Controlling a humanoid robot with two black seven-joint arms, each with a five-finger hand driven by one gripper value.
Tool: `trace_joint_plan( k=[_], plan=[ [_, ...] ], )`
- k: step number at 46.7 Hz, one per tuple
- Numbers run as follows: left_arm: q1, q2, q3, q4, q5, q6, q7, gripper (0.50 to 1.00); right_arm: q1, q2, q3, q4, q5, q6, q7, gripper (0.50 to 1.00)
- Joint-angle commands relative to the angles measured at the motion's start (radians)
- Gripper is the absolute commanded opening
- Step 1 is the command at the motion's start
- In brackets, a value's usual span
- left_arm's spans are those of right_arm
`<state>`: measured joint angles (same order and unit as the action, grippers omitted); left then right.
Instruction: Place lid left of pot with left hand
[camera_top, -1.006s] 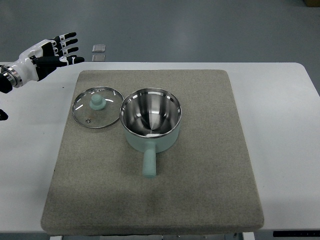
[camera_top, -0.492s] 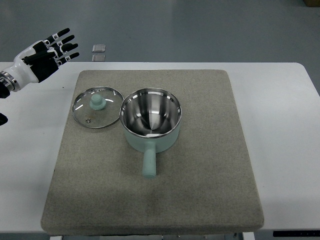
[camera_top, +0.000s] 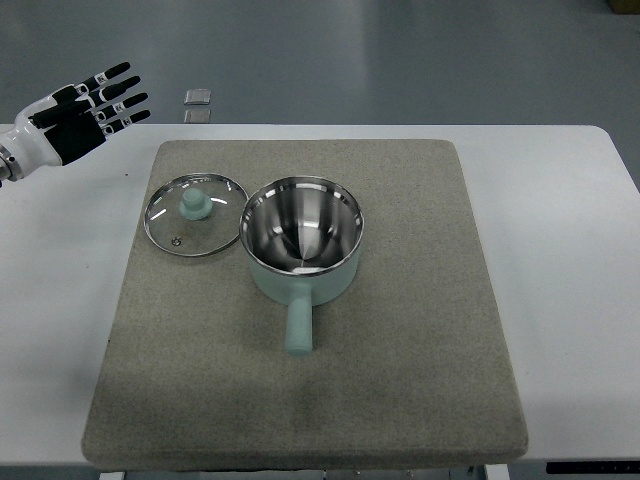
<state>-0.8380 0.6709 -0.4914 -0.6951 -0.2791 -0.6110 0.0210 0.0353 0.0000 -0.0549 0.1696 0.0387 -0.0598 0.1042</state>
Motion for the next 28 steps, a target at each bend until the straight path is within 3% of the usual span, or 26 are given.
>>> trace_joint_plan(
  k=[1, 11, 28],
  plan=[
    [0.0, -0.005, -0.001, 0.02, -0.012, 0.0, 0.017, 0.996, 0.0, 0.0, 0.0, -0.001, 0.0, 0.0, -0.001, 0.924],
    [0.016, -0.063, -0.015, 0.048, -0.015, 0.0, 0.014, 0.996, 0.0, 0.0, 0.0, -0.001, 0.001, 0.0, 0.0, 0.924],
    [0.016, -0.076, -0.042, 0.046, -0.014, 0.0, 0.011, 0.996, 0.0, 0.0, 0.0, -0.001, 0.001, 0.0, 0.0, 0.924]
  ],
)
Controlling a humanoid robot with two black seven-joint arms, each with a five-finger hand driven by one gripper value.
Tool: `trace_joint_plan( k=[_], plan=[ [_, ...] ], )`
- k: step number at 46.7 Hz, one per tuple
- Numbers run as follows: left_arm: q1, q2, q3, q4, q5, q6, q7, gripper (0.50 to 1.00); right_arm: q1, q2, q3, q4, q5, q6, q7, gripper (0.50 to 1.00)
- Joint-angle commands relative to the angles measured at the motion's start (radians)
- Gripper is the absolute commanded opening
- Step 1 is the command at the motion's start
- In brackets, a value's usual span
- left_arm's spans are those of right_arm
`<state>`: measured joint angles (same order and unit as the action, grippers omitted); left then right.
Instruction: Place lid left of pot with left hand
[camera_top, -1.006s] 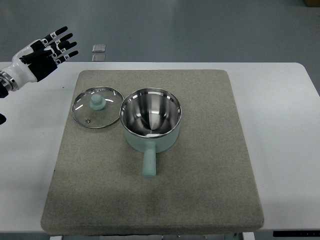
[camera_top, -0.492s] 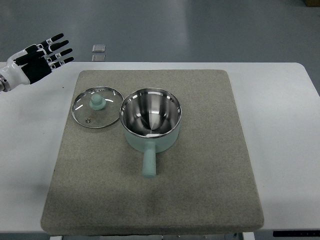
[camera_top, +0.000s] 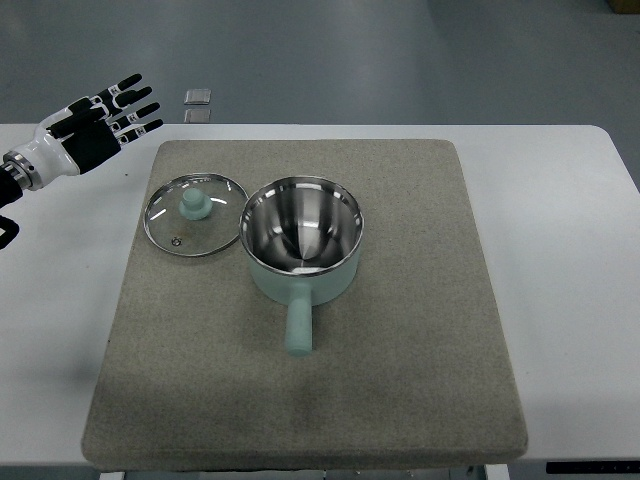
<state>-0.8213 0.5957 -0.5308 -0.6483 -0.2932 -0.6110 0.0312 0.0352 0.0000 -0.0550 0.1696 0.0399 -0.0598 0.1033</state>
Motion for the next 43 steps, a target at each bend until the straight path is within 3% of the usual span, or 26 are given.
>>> trace_joint_plan(
  k=[1, 43],
  plan=[
    [-0.001, -0.001, -0.003, -0.001, 0.0, 0.0, 0.001, 0.996, 0.0, 0.0, 0.0, 0.001, 0.0, 0.0, 0.001, 0.924],
    [-0.004, -0.022, -0.005, -0.008, 0.002, 0.0, -0.002, 0.996, 0.002, 0.0, -0.002, 0.013, -0.005, 0.006, 0.001, 0.924]
  ],
)
